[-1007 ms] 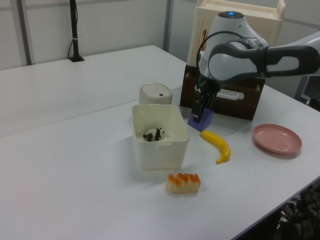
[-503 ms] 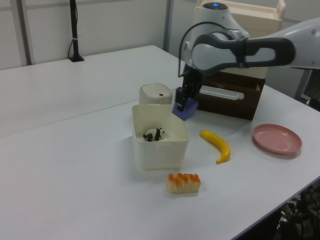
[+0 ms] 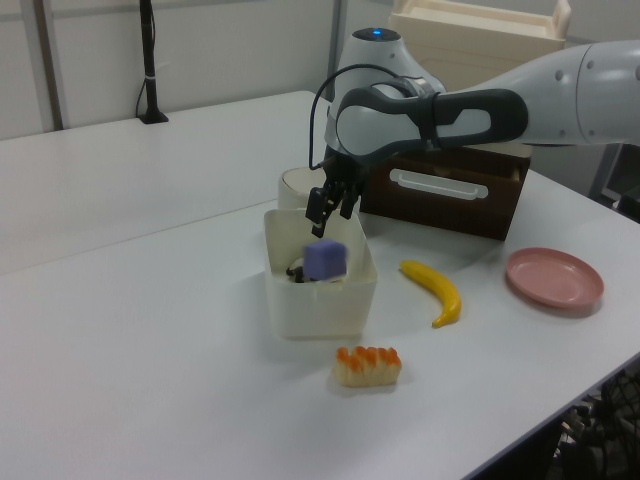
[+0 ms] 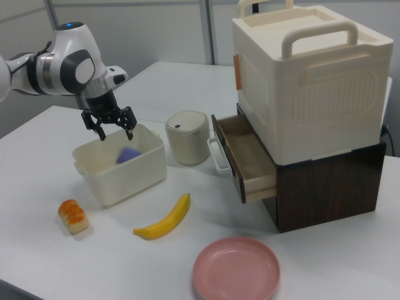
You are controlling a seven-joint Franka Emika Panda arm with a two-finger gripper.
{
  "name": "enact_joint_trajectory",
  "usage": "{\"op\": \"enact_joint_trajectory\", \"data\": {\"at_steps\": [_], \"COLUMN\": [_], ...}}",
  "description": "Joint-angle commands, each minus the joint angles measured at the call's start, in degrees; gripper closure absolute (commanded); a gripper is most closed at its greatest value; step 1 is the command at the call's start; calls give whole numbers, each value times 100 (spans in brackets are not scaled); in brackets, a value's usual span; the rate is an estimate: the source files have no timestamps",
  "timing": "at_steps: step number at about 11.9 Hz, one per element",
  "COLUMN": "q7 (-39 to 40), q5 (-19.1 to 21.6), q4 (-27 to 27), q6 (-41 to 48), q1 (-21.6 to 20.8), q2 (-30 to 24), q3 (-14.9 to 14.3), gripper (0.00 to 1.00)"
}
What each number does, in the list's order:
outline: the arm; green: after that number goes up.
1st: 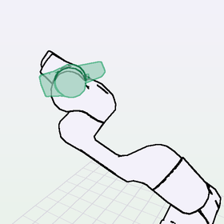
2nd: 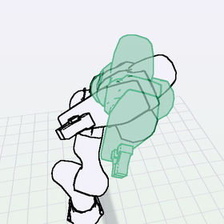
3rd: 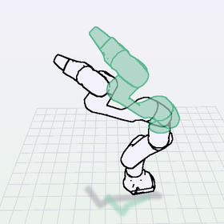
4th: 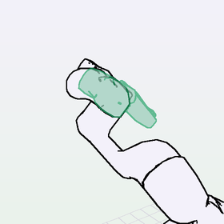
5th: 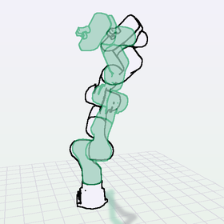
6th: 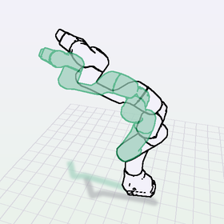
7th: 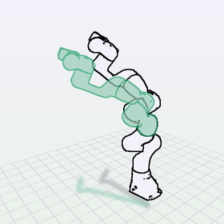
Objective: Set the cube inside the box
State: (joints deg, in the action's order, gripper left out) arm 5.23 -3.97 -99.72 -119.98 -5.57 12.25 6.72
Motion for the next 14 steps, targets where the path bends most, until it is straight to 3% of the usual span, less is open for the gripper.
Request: {"op": "enact_joint_trajectory", "data": {"at_steps": [1, 3, 8, 11, 14], "q7": [-180, -224, -601, -1900, -1894], "q5": [-122, -78, -104, -69, -42], "q4": [110, 84, 93, 128, 128], "q6": [106, 220, 1791, 1847, 1960], "q1": [-15, 3, 406, 583, 478], "q2": [-21, -160, -1125, -1392, -1445], "q3": [40, 40, -48, -328, -487], "gripper": [0, 0, 0, 0, 0]}}
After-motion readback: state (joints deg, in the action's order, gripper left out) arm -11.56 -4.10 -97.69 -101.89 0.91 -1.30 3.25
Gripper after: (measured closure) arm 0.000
